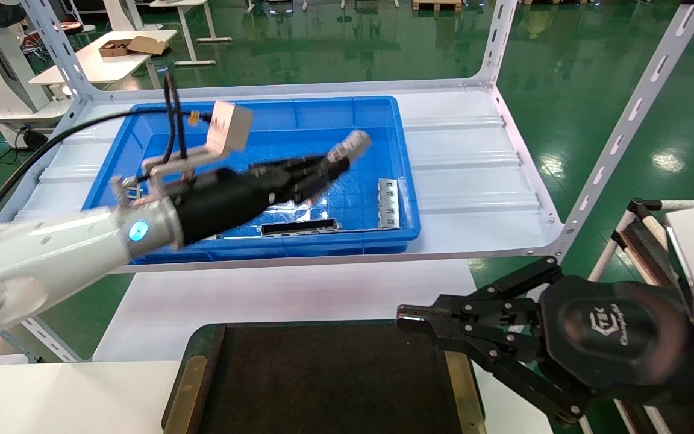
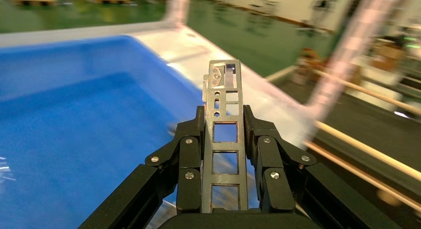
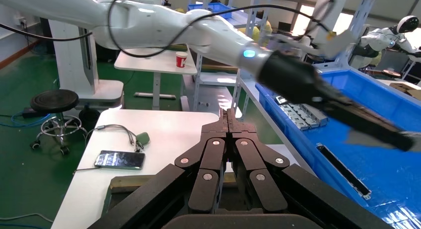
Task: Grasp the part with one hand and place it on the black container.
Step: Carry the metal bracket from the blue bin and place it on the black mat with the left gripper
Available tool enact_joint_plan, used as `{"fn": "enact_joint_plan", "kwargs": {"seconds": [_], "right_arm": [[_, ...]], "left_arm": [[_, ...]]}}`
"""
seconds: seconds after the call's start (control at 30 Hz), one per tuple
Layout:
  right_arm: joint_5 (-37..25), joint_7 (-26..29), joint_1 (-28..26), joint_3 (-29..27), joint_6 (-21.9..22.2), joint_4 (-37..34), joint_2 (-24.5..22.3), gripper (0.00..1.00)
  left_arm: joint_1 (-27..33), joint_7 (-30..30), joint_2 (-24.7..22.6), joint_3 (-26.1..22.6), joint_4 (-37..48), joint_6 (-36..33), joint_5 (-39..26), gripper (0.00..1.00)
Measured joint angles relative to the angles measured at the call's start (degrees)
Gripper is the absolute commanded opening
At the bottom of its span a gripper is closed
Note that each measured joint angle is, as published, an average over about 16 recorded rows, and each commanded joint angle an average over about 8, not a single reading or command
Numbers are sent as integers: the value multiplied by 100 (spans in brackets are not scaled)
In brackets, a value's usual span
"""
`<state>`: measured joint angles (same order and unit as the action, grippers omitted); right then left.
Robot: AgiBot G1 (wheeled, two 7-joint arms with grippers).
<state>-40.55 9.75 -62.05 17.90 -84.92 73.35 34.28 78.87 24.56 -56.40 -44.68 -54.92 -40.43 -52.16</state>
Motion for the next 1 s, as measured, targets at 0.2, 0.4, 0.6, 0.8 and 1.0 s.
{"fn": "enact_joint_plan", "kwargs": {"seconds": [0.2, 0.4, 0.6, 0.8, 1.0], "right_arm": [[1, -1, 0, 1, 1, 0, -1, 0], [2, -1, -1, 3, 1, 0, -1, 0], [3, -2, -1, 4, 2, 0, -2, 0], [4, -3, -1, 5, 2, 0, -2, 0], [4, -3, -1, 6, 3, 0, -3, 0]], "left_arm": [[-732, 189, 686, 67, -1303, -75, 279, 0], [-1455, 281, 1076, 40, -2067, 40, 451, 0], [-2092, 281, 1128, -84, -2266, 308, 492, 0], [-2644, 335, 962, -306, -2252, 877, 379, 0], [-3073, 502, 640, -629, -2184, 1860, 131, 0]]}}
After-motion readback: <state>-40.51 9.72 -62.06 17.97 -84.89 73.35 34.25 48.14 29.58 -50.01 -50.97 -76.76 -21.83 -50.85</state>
